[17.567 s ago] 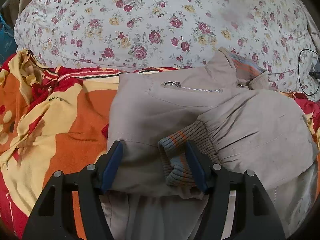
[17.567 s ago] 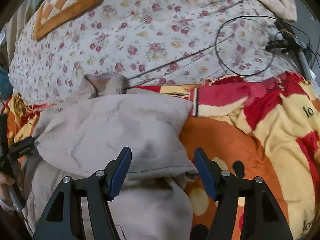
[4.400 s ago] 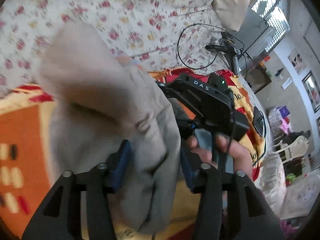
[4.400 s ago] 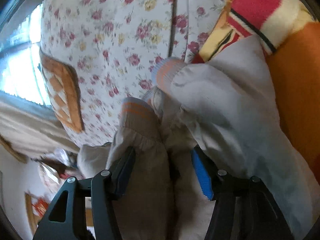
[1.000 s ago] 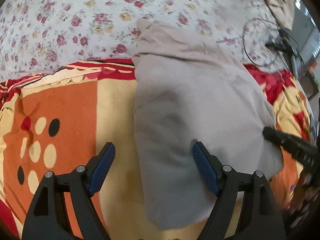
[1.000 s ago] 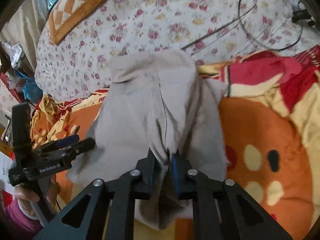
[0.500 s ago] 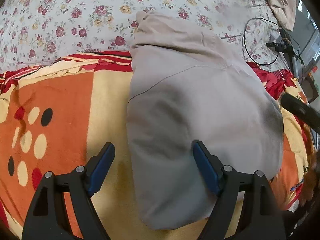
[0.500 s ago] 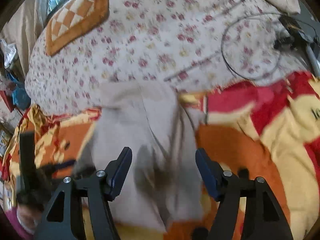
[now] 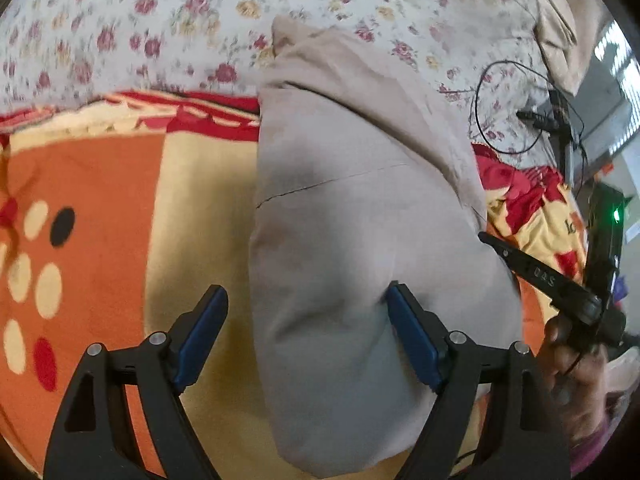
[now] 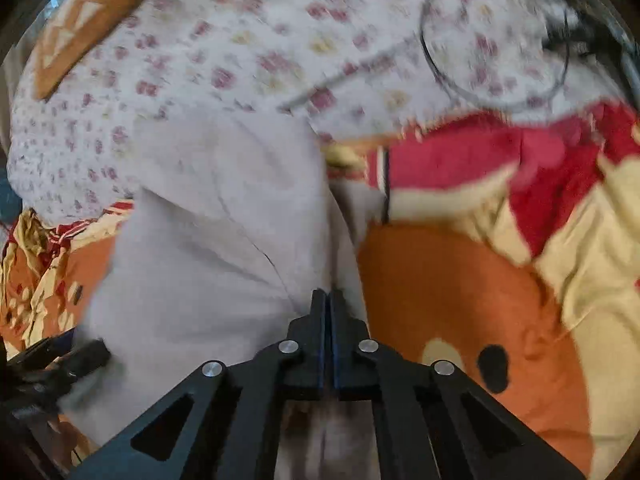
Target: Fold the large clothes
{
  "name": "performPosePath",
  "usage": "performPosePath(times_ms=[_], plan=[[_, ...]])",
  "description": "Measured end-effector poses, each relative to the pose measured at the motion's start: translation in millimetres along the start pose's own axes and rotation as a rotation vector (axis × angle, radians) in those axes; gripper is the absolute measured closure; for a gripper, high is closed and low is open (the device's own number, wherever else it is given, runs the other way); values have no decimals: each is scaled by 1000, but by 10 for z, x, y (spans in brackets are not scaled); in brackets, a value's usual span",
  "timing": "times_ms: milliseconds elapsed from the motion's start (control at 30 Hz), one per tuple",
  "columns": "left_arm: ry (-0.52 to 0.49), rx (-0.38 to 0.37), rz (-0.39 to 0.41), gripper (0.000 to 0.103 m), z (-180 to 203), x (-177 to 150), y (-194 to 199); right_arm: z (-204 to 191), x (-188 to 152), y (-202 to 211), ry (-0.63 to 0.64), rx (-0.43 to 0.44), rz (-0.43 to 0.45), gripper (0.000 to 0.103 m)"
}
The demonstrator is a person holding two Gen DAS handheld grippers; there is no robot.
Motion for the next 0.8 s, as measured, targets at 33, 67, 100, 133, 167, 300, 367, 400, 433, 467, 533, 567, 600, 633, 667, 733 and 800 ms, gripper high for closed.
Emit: performPosePath(times_ms=[33, 67, 100, 133, 167, 300, 367, 400, 433, 467, 533, 567, 600, 633, 667, 733, 800], plan=[[-1, 0, 1, 20, -17, 3, 7, 15, 3, 40, -15, 39, 15, 103], [-4, -7, 6, 20, -33, 11, 21, 32, 12, 86, -25, 59, 26, 100], [-4, -15, 14, 20, -54, 24, 38, 54, 45, 149, -40, 80, 39, 93], [1, -20, 26, 20, -83, 39, 57, 104, 104, 226, -64, 89, 60, 83], [6, -26, 30, 19, -110, 53, 58, 126, 135, 241, -72, 93, 71, 43], [38, -84, -8, 13, -205, 89, -74, 137, 156, 153, -55, 199, 62, 9], [60, -107, -34, 7, -226, 86, -205, 32, 163, -19, -29, 230, -8, 9], [70, -116, -42, 2, -226, 84, -250, -5, 146, -155, -13, 255, -44, 9], [80, -126, -46, 0, -223, 85, -292, -12, 133, -232, -12, 261, -57, 9], [84, -132, -40, 0, -213, 97, -308, -24, 127, -316, -19, 276, -72, 9], [75, -134, -36, 0, -174, 137, -320, -72, 129, -393, -49, 355, -88, 18], [61, -147, -38, 7, -148, 146, -312, -101, 133, -407, -69, 397, -105, 32], [40, -177, -37, 41, -106, 164, -290, -116, 122, -396, -86, 406, -117, 40], [19, -224, -58, 46, -52, 173, -249, -143, 127, -359, -84, 394, -117, 45], [10, -205, -48, 54, -32, 188, -171, -162, 129, -312, -79, 396, -113, 57], [-35, -206, -32, 68, 33, 194, 29, -204, 135, -123, -100, 461, -97, 68], [-64, -228, -17, 71, 70, 162, 297, -272, 118, 50, -114, 514, -84, 72]])
Point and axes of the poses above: each gripper's, at about its wrist camera, not at the fingertips, and y roughly against the way its jaws point, z to its right, x to its top, the point moved 4 cm from there along -y, roughly the way its jaws point, and after that the axes turned 3 degrees about -y, right-handed, at the moved point
